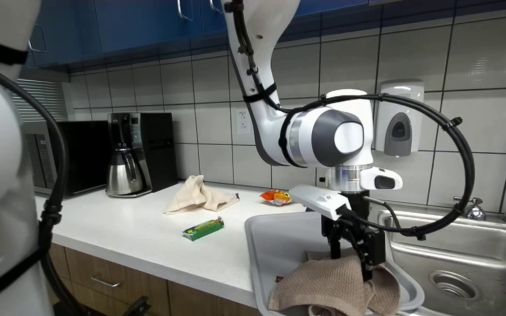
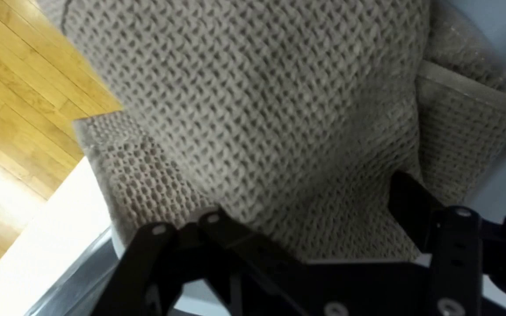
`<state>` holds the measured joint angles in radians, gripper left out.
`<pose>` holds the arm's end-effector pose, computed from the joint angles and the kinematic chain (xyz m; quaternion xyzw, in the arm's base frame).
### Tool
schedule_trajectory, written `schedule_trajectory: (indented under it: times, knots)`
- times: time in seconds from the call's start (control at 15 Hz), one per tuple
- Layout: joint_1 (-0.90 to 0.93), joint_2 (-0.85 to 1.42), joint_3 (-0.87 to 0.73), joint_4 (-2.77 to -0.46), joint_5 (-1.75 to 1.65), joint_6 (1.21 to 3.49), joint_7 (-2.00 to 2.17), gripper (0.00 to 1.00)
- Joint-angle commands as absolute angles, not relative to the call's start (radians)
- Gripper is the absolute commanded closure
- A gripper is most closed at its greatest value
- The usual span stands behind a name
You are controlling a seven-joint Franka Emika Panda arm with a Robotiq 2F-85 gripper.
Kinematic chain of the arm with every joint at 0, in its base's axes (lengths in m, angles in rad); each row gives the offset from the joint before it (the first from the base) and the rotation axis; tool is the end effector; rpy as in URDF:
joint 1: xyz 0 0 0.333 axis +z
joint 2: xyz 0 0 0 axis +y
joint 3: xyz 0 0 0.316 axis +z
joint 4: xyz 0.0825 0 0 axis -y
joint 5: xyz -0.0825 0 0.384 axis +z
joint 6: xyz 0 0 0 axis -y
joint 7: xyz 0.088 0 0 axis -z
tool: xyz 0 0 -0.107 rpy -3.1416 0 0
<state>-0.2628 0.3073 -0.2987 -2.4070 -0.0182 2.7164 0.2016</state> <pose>0.4193 -0.2699 0.1940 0.9325 -0.3578 -0.0014 0.0489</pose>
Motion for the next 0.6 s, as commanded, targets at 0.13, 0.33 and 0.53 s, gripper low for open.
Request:
schedule_trajectory:
  times: [0.13,0.33,0.53]
  knots:
    - [-0.269,0.328,-0.291,-2.368,0.006,2.709,0.151,0.60]
    - [-0.260,0.311,-0.297,-2.368,-0.005,2.702,0.158,0.82]
    - [-0.245,0.289,-0.304,-2.373,-0.021,2.695,0.169,1.00]
